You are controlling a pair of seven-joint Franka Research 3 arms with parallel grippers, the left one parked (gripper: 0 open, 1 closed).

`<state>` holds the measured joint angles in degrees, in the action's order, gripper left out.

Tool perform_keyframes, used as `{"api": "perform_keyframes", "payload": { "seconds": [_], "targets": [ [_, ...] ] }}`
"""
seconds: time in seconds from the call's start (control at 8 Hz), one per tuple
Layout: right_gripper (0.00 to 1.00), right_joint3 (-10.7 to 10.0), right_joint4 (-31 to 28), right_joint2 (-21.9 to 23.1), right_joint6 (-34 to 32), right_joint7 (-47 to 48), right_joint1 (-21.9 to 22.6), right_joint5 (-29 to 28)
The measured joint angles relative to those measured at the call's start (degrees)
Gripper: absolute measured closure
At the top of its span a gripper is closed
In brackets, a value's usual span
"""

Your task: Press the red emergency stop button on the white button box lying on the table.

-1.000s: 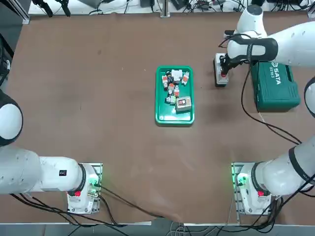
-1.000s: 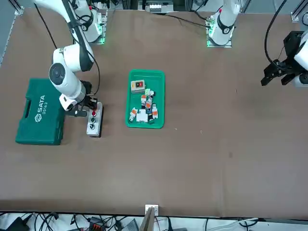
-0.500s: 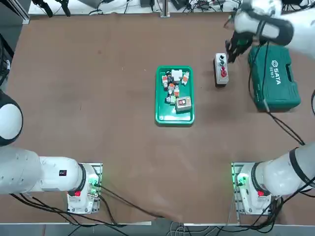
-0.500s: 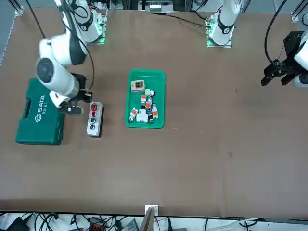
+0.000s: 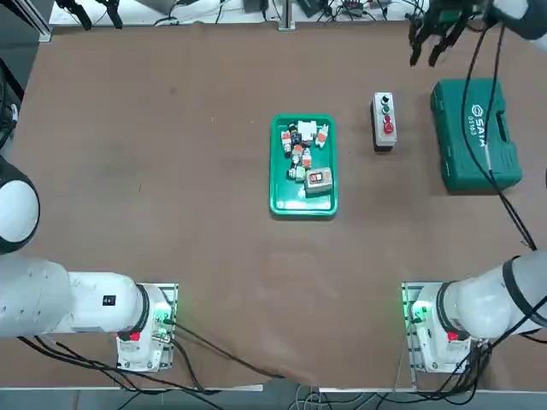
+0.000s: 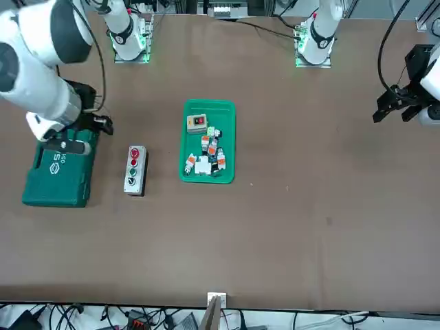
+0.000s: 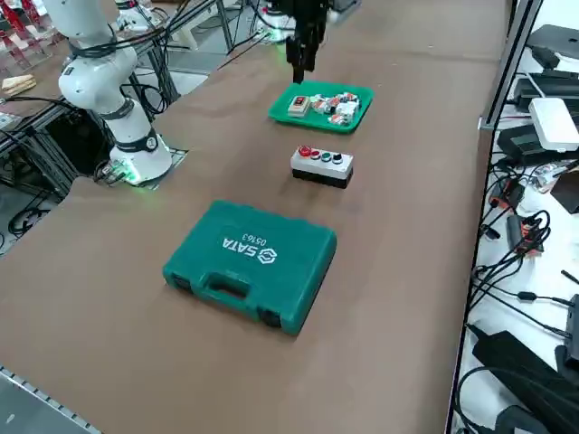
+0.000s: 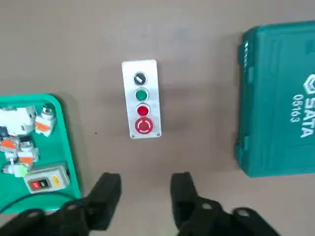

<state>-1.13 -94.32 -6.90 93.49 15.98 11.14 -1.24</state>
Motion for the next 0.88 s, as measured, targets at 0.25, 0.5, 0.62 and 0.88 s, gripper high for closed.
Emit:
{"api": "perform_keyframes", "payload": {
  "seconds": [0.25, 0.5, 0.62, 0.88],
  "targets": [
    [0.0, -0.3, 6.2, -0.1, -4.0, -0.1, -2.9, 0.0],
    [0.0, -0.5, 10.7, -0.2, -9.7, -2.8, -6.4, 0.1],
    [0.0, -0.6, 11.9, -0.3, -11.7, -7.6, -8.4, 0.1],
    [0.0, -0.7, 12.3, -0.3, -12.3, -13.5, -11.4, 0.0]
  ]
}}
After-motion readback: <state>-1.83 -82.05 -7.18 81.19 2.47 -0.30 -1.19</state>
